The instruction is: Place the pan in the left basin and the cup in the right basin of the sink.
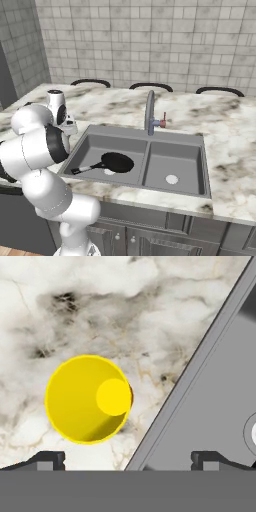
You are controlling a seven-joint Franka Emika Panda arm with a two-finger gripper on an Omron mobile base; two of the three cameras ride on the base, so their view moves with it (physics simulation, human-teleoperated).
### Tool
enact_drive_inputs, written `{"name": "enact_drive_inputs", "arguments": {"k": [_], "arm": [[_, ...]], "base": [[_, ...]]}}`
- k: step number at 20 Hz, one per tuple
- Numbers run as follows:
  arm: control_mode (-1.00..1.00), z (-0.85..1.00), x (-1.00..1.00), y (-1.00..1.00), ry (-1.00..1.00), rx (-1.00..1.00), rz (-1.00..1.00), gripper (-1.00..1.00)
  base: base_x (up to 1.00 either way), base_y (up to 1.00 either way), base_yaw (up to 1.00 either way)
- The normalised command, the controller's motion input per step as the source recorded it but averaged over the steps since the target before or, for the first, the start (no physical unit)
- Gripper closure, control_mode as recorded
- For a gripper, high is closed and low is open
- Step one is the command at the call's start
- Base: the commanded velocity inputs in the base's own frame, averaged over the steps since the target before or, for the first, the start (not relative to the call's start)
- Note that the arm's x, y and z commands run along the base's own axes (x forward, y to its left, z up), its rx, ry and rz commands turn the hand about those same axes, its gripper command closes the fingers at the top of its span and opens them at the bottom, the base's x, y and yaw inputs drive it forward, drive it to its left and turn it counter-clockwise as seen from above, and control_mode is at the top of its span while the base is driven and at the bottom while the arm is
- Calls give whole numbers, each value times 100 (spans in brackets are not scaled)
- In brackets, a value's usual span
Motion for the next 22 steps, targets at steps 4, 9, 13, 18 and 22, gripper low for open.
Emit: {"name": "enact_drive_inputs", "arguments": {"k": [4,9,13,18,22], "arm": [[-100,-9,7,0,0,0,1,-100],[-100,-14,2,0,0,0,1,-100],[-100,-14,2,0,0,0,1,-100],[-100,-14,5,2,0,0,1,-100],[-100,-9,14,4,0,0,0,-100]], "base": [[0,0,0],[0,0,0],[0,0,0],[0,0,0],[0,0,0]]}}
